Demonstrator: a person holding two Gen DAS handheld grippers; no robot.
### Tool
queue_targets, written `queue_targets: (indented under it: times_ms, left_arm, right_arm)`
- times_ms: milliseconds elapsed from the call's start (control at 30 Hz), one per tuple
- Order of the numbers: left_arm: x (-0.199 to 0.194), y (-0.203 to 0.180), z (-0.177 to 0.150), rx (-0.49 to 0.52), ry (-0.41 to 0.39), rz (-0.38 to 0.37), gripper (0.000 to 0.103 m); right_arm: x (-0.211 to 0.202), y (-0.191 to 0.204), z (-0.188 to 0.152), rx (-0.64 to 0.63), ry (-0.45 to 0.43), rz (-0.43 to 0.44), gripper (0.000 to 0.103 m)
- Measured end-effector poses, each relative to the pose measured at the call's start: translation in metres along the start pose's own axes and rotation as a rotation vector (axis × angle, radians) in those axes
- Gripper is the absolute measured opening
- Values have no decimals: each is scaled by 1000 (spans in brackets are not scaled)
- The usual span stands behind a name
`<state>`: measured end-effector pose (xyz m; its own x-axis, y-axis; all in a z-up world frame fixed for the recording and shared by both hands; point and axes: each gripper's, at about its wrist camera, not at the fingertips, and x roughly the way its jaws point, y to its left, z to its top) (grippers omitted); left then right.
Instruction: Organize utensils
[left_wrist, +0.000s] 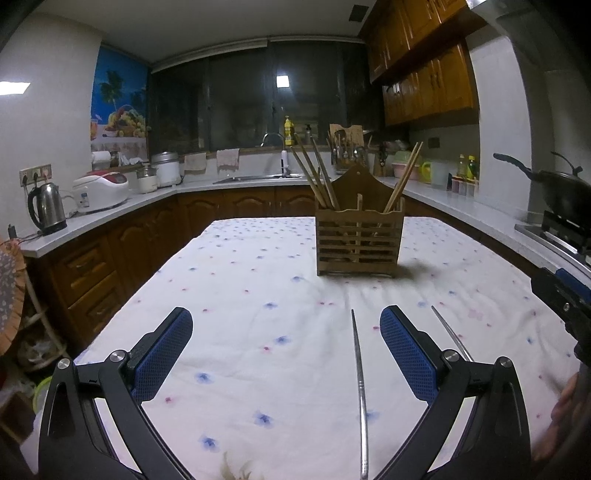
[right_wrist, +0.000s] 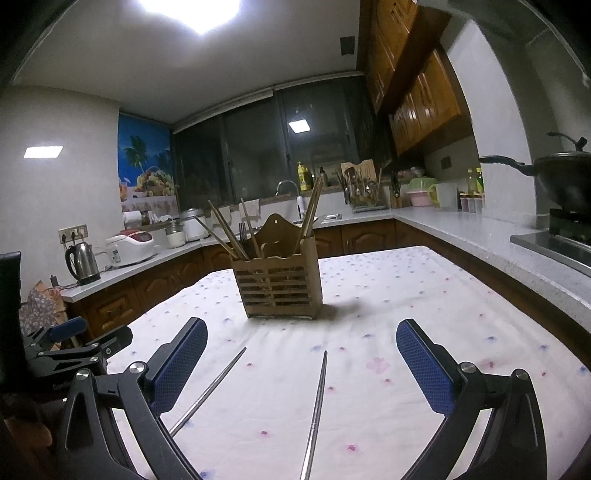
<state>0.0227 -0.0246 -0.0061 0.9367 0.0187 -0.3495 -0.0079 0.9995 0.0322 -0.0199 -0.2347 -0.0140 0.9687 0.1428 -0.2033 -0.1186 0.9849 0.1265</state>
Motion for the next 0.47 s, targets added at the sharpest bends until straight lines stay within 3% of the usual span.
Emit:
queue_targets:
  times_ms: [467]
  left_arm:
    - [7, -2, 5, 11, 13, -28, 103]
  right_arm:
    - [4, 2, -4, 13, 26, 0, 103]
